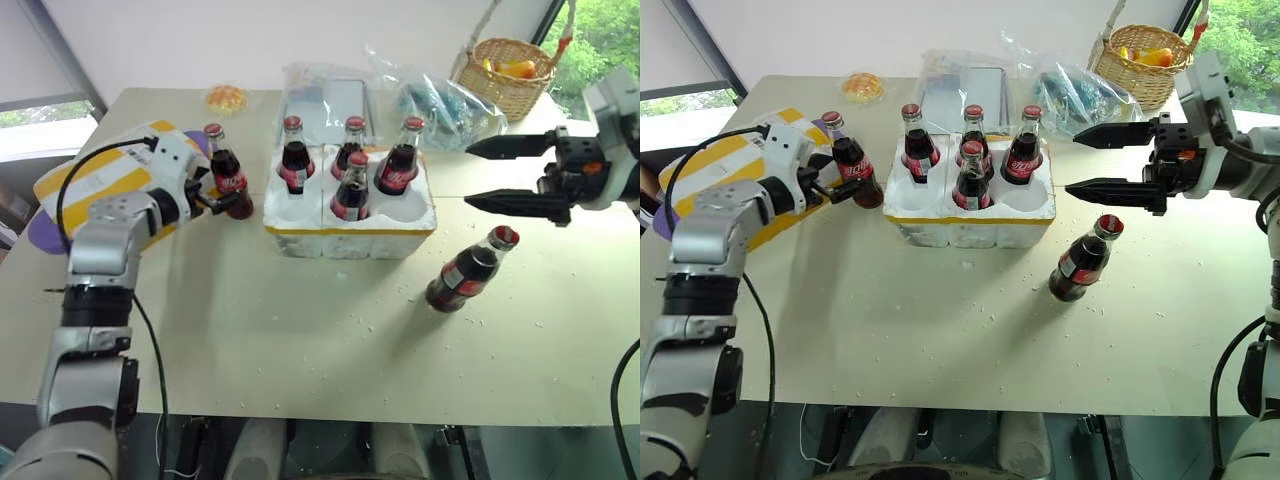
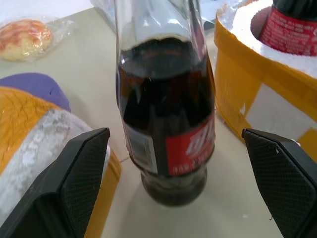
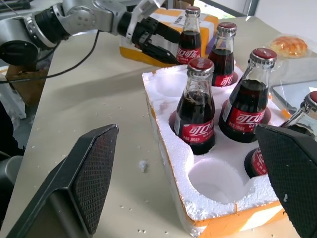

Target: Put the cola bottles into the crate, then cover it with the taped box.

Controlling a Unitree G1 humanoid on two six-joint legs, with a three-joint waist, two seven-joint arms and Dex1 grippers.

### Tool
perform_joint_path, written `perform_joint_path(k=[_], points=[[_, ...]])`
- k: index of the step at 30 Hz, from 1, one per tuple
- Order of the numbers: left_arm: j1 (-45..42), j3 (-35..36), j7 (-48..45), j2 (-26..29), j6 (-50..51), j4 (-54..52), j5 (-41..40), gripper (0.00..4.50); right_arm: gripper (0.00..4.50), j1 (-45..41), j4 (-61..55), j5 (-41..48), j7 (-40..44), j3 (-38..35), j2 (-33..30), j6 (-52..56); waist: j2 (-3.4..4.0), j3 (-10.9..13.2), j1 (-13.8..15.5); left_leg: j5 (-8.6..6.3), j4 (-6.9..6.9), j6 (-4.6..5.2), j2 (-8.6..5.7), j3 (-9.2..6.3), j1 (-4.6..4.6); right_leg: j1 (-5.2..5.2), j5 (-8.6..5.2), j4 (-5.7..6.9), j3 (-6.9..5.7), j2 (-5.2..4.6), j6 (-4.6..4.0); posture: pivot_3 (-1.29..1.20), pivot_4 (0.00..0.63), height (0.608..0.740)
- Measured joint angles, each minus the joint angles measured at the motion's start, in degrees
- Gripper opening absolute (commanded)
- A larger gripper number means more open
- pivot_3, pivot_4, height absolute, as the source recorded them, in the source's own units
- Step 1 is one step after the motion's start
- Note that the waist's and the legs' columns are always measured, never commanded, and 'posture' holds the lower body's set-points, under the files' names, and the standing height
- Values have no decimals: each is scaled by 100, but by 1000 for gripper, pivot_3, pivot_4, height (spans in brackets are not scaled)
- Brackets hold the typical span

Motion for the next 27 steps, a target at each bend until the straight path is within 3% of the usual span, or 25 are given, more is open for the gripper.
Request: perform_joint_path(k=[9,12,14,22,27], points=[[-694,-169,-55,-277,-584,1470,197,4465,4500,236,-51,14,-55,-151,35,-28,-1,0,-9,0,0,0,-1,0,0,-2,1,3,0,-1,2,0,150,737],[-877,-161,-110,-358,-592,1774,194,3561,4500,262,-144,63,-118,-171,39,-15,-1,0,-3,0,2,0,-2,0,-1,-1,3,1,0,-2,5,0,150,737],[-967,-156,-191,-368,-606,1920,194,2638,4500,301,-200,120,-159,-223,39,18,-1,0,-4,0,2,0,-2,0,-2,-1,3,1,0,-2,5,0,150,737],[-1011,-179,-519,-206,-389,1877,197,2682,4500,412,-390,222,-331,-277,39,130,-2,1,-18,0,0,0,-2,0,-9,-8,3,1,0,-1,5,0,150,737],[-1190,-228,-1079,184,361,1432,77,2682,4500,431,-397,233,-402,-302,39,175,-15,9,-16,1,1,0,-2,-1,-34,-34,4,6,0,0,5,0,150,737]])
